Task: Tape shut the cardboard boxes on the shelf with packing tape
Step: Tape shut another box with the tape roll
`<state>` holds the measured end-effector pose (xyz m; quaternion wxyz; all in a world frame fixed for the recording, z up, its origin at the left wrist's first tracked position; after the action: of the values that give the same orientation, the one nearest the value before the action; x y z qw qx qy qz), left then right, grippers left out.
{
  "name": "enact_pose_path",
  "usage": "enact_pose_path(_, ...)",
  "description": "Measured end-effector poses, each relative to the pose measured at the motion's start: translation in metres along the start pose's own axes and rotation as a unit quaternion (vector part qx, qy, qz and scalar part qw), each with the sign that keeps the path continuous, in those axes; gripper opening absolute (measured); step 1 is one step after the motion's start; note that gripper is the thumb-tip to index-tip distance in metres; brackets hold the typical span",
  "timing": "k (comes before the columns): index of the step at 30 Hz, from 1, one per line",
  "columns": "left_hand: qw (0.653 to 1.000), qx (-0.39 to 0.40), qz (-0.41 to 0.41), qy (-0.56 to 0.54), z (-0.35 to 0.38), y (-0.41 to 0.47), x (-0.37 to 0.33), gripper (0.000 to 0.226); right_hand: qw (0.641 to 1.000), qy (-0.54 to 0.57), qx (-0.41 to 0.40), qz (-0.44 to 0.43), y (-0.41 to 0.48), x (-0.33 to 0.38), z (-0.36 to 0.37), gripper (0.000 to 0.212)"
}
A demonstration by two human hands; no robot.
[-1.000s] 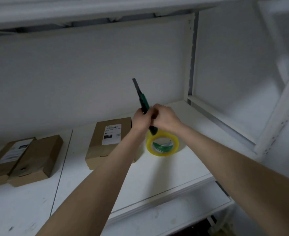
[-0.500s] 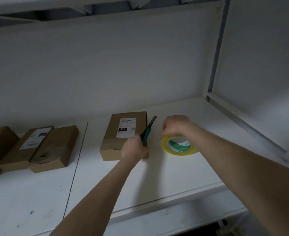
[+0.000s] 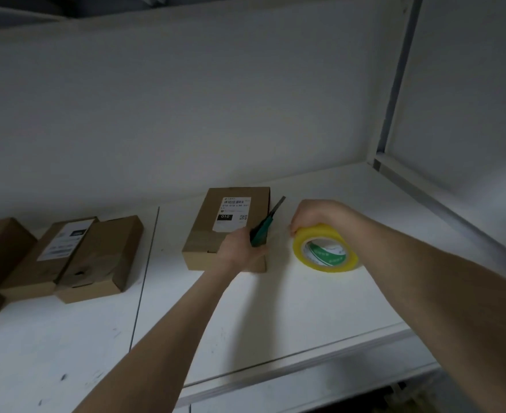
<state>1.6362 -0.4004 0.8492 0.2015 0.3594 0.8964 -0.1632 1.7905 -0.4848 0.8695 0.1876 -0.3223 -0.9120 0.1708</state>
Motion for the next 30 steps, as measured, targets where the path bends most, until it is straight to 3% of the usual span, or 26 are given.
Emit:
enact_pose_path(2,0.994,0.022,0.013,-0.107,-0.009,-0.014,-0.006,0.021,1.000,0.005,-0.005,0.004,0.002,-0.001,0.000,0.025)
enact_pose_path(5,0.959,0.088,-0.018,-0.270,-0.015,-0.048,-0.012,0.013,1.000,0.016,-0.011,0.010,0.003,-0.003,-0.001,0.020)
enact_pose_path(8,0.925,0.146,-0.059,-0.347,-0.007,-0.079,-0.015,0.004,0.999,0.033,-0.016,0.012,0.004,-0.003,-0.001,0.024)
enact_pose_path(12,0.919,0.174,-0.082,-0.344,0.009,-0.094,-0.019,0.024,0.999,0.043,-0.022,0.020,0.005,-0.003,0.000,0.025)
enact_pose_path(30,0.923,0.220,-0.153,-0.276,0.025,-0.071,-0.022,0.024,0.998,0.041,-0.042,0.025,0.006,-0.002,0.003,0.024)
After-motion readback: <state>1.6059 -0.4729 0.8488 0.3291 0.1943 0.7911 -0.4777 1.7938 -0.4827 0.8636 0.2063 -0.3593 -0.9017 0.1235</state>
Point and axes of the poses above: each hand's wrist, its own y-axis towards the middle knuckle, its own z-axis out of the palm, x = y × z, the point moved 5 cm from there along y, towards the middle knuckle, and after that the axes turned 5 degrees about -z, right-handed, at the moved point
